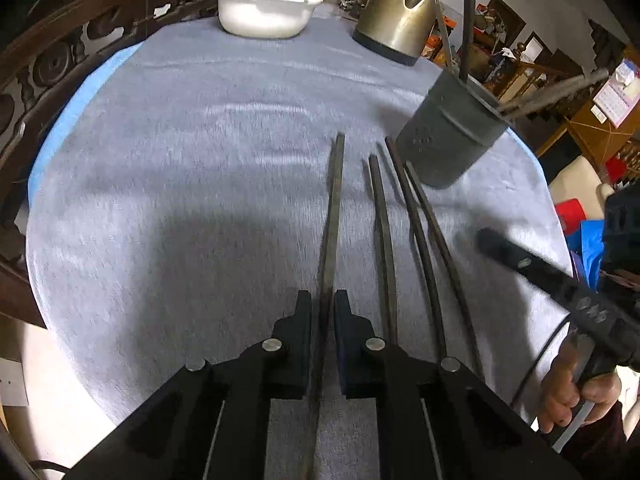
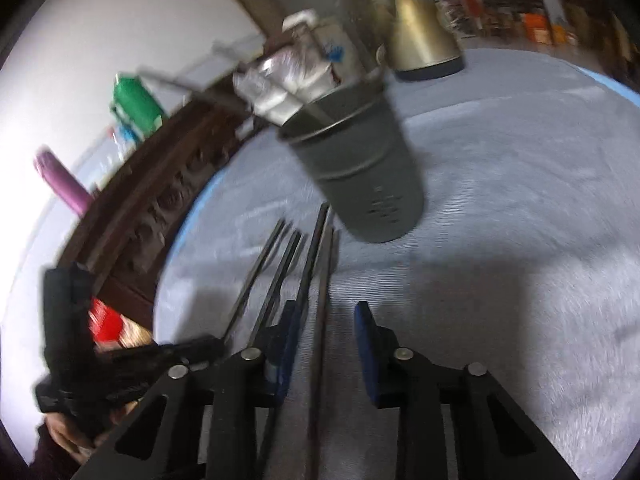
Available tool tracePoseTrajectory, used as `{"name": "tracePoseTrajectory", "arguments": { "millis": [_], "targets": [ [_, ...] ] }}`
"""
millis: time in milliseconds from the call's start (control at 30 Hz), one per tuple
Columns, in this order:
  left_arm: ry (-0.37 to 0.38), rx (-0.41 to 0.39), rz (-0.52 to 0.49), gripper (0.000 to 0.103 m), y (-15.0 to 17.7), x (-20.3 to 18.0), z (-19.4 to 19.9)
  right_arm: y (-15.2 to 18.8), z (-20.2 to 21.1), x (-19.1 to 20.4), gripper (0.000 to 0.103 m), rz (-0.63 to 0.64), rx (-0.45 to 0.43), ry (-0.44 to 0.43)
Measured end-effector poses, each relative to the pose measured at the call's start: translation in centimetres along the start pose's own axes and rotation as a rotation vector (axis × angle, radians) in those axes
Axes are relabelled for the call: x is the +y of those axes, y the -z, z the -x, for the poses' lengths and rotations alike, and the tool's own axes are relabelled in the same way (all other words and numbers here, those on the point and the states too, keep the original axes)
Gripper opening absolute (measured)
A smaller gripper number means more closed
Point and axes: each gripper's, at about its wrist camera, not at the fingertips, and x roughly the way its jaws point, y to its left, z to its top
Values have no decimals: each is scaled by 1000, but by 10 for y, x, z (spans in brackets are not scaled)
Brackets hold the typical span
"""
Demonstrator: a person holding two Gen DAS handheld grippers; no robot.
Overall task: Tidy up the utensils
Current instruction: 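Lift both held chopsticks up toward the grey holder cup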
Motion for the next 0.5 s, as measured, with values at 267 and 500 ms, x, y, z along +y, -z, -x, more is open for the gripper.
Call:
{"name": "tracePoseTrajectory", "arguments": {
  "millis": [267, 500],
  "targets": [
    [29, 53, -5, 23, -22, -5, -12, -3, -32, 17, 9, 25, 143, 94],
    [31, 74, 44, 8, -22, -2, -23, 2, -26, 14, 8, -9, 133, 111]
  ]
}}
